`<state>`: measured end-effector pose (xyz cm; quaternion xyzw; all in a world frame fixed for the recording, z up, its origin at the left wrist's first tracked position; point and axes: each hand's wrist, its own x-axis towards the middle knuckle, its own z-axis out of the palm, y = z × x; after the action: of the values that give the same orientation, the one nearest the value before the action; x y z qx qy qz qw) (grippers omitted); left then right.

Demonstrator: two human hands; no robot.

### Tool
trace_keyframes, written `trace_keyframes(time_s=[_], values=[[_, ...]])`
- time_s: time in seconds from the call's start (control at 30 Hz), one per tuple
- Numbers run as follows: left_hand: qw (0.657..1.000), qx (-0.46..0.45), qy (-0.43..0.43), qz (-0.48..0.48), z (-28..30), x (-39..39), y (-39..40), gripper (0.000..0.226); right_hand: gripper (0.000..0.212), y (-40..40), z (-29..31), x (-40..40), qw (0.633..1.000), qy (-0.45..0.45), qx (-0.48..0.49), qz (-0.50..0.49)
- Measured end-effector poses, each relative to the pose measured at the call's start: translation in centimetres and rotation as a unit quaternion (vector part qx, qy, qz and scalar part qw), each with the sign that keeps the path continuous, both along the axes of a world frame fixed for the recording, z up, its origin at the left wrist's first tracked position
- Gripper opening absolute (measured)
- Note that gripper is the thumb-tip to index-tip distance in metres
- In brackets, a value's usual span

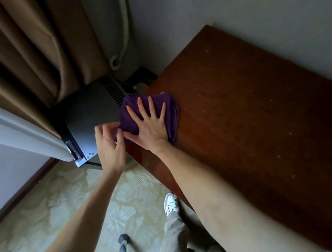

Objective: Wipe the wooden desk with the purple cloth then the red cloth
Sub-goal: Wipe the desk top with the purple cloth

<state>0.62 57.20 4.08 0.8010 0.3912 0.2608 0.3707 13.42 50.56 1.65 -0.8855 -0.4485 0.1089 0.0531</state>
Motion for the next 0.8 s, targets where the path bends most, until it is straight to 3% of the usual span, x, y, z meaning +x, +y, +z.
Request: trace_keyframes(time_s=[0.27, 0.5, 0.57, 0.73, 0.8], values=[[0.995, 0.042, 0.061, -0.069, -0.6, -1.9, -4.9, 0.026, 0.084, -8.8, -0.7, -2.4, 0.998, -0.030, 0.020, 0.046], [0.977, 0.078, 0.104, -0.170, 0.6, 0.7, -15.0, 0.032, 0.083, -32.5, 0.1, -7.0, 0.991, -0.037, 0.004, -0.128], [0.949, 0.132, 0.153, -0.242, 0.3, 1.2, -16.7, 0.037, 0.084, -38.2, -0.4, -9.8, 0.983, -0.048, -0.011, -0.176], [0.829, 0.266, 0.170, -0.462, -2.1, 3.8, -22.5, 0.047, 0.088, -44.5, -0.7, -11.1, 0.980, -0.055, -0.036, -0.186], [0.823, 0.276, 0.177, -0.464, -3.2, 4.7, -22.9, 0.049, 0.091, -44.1, -0.9, -9.2, 0.981, -0.051, -0.019, -0.184]])
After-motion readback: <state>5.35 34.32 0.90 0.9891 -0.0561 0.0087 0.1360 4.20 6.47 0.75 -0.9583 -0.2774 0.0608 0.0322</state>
